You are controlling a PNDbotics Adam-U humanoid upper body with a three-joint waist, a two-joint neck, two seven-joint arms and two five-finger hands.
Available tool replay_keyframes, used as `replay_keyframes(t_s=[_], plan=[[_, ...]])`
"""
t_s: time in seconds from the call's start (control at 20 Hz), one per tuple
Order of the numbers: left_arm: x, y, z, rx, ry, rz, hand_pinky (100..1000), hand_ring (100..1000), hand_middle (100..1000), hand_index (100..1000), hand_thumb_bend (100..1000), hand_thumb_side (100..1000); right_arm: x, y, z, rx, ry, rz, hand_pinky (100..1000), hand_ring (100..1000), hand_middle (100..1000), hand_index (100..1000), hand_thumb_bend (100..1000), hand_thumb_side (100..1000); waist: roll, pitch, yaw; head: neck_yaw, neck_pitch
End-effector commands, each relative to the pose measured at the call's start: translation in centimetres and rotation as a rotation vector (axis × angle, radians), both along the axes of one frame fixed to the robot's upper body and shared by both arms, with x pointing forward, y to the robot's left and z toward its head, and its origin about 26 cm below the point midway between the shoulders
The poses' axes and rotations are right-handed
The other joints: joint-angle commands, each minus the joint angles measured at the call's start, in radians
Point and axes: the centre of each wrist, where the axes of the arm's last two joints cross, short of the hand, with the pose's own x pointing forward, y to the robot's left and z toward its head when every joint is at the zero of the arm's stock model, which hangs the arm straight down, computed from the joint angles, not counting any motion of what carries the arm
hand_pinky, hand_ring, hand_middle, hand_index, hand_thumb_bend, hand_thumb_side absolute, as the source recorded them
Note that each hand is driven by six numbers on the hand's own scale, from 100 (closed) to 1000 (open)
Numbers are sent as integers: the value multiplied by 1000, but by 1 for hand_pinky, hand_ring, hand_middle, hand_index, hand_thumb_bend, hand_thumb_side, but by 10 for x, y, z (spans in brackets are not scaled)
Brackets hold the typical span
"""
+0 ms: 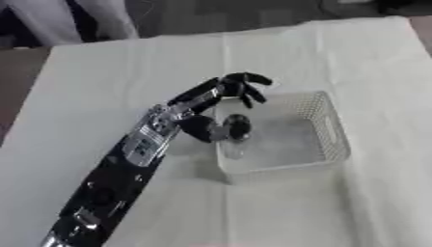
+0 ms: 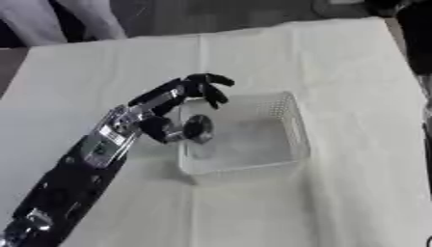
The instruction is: Pick up objects on the table and place them in the box.
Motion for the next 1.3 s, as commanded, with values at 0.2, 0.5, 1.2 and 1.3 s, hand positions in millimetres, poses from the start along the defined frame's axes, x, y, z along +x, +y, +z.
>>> replay_keyframes(t_s=[0.2,0.5,1.2,1.3], plan=[[1,4,21,-78,-42,-38,602,729,851,903,470,659,-3,-1,6,-12,-23,-3,674,823,940,476,100,867,-5,-18,5,1,0],[-16,7,79,-241,-187,-121,553,685,797,857,570,446,-3,-2,4,-15,-17,-7,674,823,941,475,100,868,-5,-21,10,-4,0],[-64,65,134,-472,-319,-7,527,639,739,842,114,591,-6,-5,7,21,-72,-59,673,819,931,468,100,847,-14,-24,49,-26,0],[-70,76,133,-503,-315,30,561,667,752,836,100,723,-10,-2,12,58,-139,-94,674,813,922,463,100,836,-15,-24,58,-31,0]])
